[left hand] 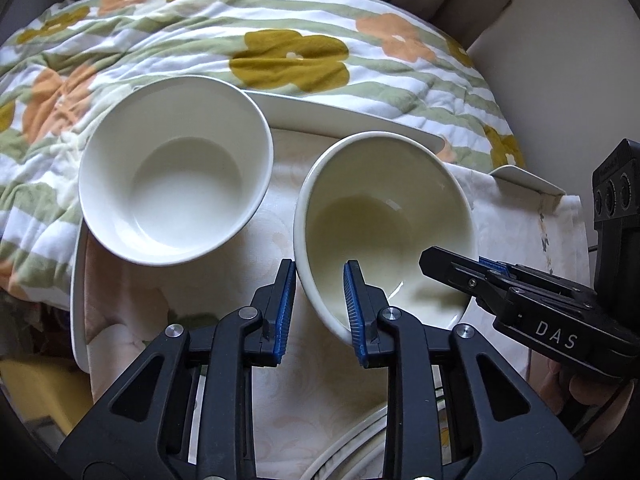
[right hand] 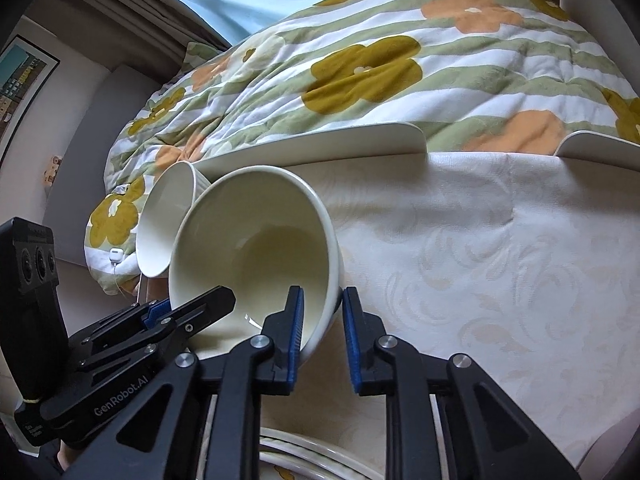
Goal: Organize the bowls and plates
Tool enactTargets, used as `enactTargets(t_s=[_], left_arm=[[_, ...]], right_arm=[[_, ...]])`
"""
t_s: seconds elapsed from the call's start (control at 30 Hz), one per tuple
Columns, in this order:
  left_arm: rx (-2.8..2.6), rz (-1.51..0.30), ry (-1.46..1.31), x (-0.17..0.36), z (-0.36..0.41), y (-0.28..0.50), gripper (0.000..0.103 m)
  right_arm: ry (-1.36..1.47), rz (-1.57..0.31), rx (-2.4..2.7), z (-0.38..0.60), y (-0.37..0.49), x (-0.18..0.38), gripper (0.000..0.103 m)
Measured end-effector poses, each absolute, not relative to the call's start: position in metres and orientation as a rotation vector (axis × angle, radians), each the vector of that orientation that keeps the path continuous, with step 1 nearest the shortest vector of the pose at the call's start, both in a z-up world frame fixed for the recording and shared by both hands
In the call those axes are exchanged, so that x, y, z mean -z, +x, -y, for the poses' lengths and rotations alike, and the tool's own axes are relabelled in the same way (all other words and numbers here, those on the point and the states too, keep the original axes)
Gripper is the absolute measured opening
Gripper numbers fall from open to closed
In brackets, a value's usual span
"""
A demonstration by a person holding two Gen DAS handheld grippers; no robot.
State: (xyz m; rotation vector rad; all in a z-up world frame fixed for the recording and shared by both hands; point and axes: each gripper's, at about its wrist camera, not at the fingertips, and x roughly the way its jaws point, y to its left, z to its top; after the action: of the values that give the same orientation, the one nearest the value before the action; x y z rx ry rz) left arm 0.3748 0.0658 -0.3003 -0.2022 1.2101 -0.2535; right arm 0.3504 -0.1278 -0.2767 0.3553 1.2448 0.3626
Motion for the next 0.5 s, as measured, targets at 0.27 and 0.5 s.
enactTargets(t_s=[0.27,0.5], left_arm=[[0.262,-1.118,-0.155,0.247,-0.043,0.354,0.022],[0.29,-1.053,-0.136,0.197,0.013,0.311,0.022]], right_arm=[[0.362,-1.155,-0.392,0.151,0.329,0.236,0.018],[0.372,-1.057,-0.406,0.202,0.286,0.192,0.018]])
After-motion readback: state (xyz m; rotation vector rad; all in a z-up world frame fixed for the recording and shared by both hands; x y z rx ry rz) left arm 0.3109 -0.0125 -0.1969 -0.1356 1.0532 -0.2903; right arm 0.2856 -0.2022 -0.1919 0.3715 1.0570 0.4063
